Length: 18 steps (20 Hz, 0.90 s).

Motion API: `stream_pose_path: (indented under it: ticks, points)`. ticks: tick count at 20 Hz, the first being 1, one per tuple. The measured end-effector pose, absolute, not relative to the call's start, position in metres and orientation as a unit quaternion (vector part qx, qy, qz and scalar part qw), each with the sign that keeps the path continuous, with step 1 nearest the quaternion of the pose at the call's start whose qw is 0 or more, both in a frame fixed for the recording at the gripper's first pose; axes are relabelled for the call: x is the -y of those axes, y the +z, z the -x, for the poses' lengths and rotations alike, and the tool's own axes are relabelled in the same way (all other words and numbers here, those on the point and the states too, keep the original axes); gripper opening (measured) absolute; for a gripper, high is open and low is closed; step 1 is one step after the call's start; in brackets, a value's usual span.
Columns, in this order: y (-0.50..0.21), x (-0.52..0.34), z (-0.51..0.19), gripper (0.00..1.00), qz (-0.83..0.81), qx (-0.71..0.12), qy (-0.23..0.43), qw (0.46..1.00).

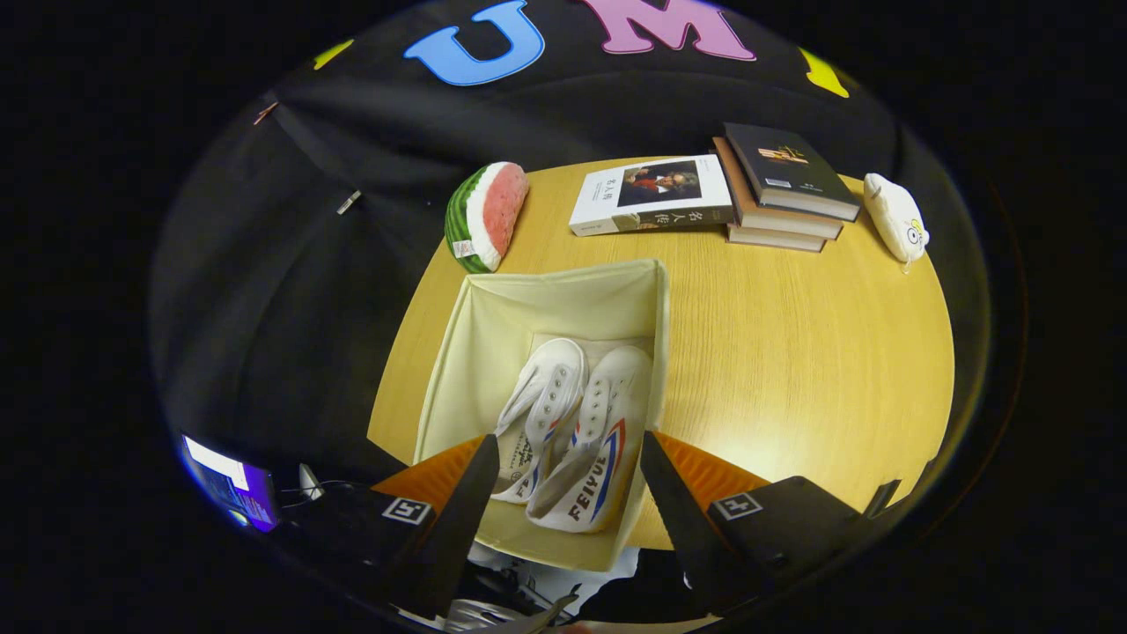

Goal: Open the storage box then place both shoes into the box .Put the left shoe in first, then the right shoe, with the right side of both shoes facing outward in a uniform manner.

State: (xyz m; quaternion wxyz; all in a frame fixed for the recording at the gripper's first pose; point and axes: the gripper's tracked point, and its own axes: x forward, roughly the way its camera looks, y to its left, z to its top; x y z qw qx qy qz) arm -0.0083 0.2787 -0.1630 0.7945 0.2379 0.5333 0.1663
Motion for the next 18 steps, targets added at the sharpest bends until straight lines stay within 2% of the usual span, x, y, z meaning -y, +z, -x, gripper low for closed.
stream_pose_path:
  ticks: [7, 18]
  points:
    - [-0.159, -0.229, -0.010, 0.99, -0.233, -0.479, 0.145, 0.834]
    - [-0.121, -0.061, -0.044, 0.99, -0.145, -0.309, 0.035, 0.939]
